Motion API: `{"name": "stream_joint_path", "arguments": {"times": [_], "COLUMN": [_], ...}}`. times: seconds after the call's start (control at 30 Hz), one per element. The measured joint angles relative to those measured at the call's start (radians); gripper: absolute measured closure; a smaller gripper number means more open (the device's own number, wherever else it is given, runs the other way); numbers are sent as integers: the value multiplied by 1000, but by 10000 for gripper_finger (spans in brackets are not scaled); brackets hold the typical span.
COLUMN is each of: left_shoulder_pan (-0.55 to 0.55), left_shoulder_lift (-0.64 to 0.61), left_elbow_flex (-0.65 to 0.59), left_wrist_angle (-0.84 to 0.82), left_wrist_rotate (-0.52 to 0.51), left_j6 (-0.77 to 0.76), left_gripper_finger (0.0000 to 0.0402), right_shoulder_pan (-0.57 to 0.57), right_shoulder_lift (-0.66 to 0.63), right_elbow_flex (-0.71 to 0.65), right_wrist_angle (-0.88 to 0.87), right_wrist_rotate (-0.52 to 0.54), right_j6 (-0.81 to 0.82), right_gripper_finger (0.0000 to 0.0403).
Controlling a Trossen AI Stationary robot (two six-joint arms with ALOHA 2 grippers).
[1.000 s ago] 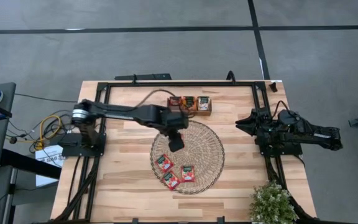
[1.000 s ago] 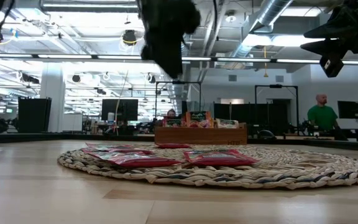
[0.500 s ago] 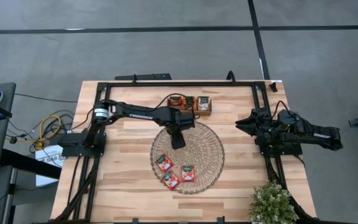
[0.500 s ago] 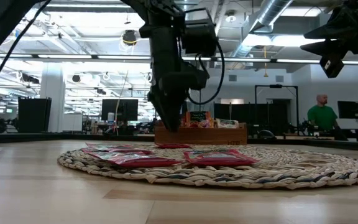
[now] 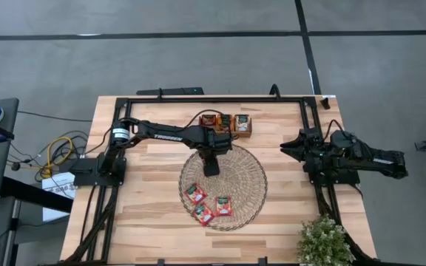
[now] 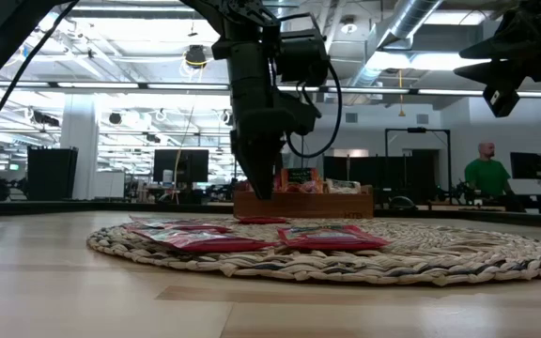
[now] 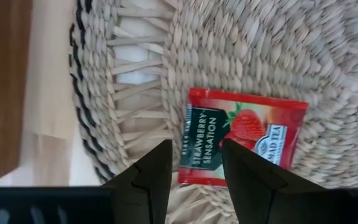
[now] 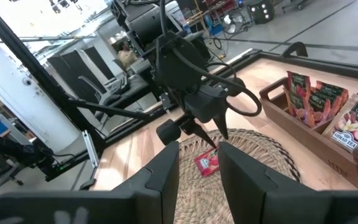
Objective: Pick & Place Tea
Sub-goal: Put the red tea bag into the left slot of the wooden organizer
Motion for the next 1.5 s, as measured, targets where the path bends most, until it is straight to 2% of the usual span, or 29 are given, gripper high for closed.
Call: {"name": "stream_joint_path", "arguments": {"times": [0.17, 0.77, 0.87, 1.2, 1.5], "left_shoulder_pan": [0, 0, 0, -2, -2], "left_shoulder_lift": [0, 31, 44, 47, 47], "left_elbow_flex": [0, -1, -1, -1, -1], "left_wrist_angle": [22, 8, 0, 1, 6], "left_wrist_rotate": [-33, -10, -5, -41, -41], "left_j6": [50, 135, 131, 104, 99], "left_gripper_finger": [271, 269, 257, 183, 174], "right_shoulder_pan": [0, 0, 0, 0, 0], "right_shoulder_lift": [0, 0, 0, 0, 0], "right_elbow_flex": [0, 0, 0, 0, 0], "right_wrist_angle": [0, 0, 0, 0, 0], "right_wrist_rotate": [0, -1, -1, -2, -2], "right_j6": [0, 0, 0, 0, 0], "right_gripper_finger": [300, 300, 300, 300, 300]}}
